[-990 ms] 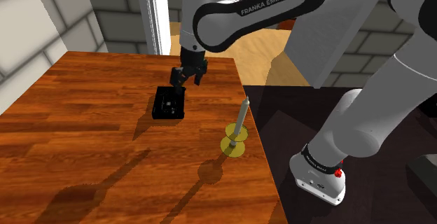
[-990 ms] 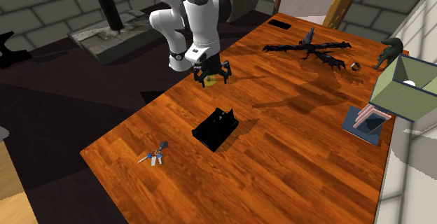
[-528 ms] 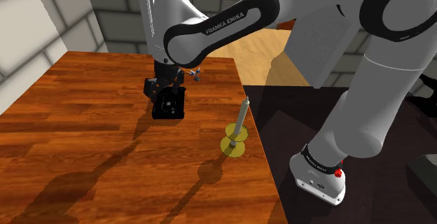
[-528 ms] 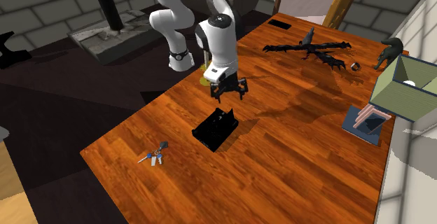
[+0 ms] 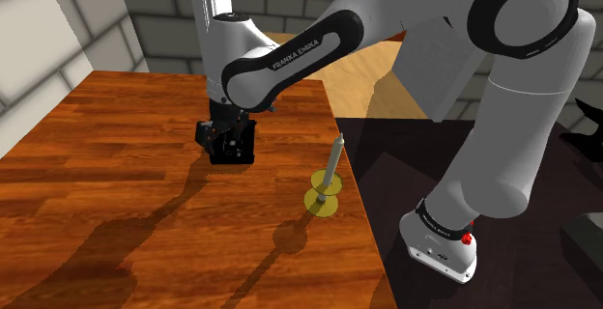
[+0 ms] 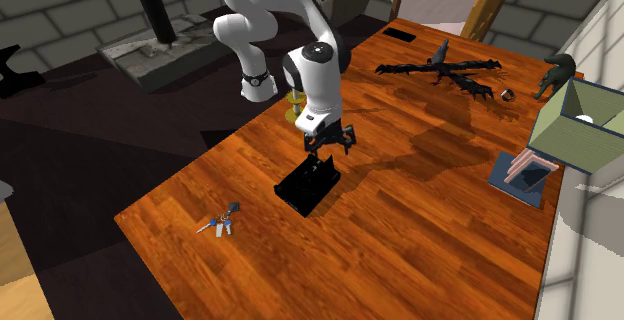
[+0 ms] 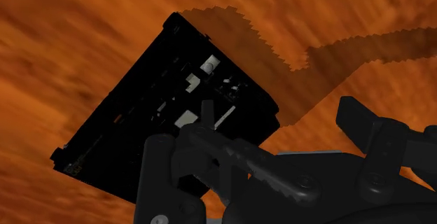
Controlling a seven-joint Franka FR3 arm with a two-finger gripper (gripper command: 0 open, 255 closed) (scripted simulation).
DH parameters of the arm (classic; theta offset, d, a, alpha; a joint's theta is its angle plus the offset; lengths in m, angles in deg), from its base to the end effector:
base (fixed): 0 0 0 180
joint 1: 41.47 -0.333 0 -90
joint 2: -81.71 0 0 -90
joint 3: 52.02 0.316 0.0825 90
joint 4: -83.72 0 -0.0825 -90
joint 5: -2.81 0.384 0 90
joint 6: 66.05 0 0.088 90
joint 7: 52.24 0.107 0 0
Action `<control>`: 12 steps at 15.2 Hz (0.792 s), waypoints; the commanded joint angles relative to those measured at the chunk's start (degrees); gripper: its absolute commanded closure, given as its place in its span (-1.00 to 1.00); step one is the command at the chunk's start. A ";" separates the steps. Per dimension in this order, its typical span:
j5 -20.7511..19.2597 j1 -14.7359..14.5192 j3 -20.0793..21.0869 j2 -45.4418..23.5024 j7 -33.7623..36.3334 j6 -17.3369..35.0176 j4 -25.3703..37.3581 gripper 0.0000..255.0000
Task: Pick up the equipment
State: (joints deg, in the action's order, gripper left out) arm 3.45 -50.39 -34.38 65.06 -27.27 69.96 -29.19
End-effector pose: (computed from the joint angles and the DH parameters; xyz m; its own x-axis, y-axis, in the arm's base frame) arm 0.5560 0.2688 0.3427 0.9974 -0.0025 0.0721 0.0076 -0.9903 -0.1389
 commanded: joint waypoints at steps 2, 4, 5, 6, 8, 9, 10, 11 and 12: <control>-0.25 -0.11 -0.10 -0.74 0.10 0.91 -0.17 -1.00; -0.28 -0.15 -0.10 -0.81 0.16 0.83 -0.02 1.00; -0.28 -0.15 -0.10 -0.78 0.16 0.82 -0.02 1.00; -0.28 -0.15 -0.10 -0.78 0.16 0.83 -0.03 1.00; -0.27 -0.14 -0.10 -0.78 0.15 0.83 -0.04 1.00; -0.28 -0.15 -0.09 -0.77 0.17 0.83 -0.05 1.00; -0.28 -0.16 -0.09 -0.78 0.18 0.83 -0.04 1.00; -0.28 -0.16 -0.09 -0.77 0.19 0.81 -0.03 1.00; -0.25 -0.11 -0.10 -0.74 0.10 0.91 -0.16 1.00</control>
State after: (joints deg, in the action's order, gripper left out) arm 3.20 -50.53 -34.46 64.33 -27.13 70.84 -29.23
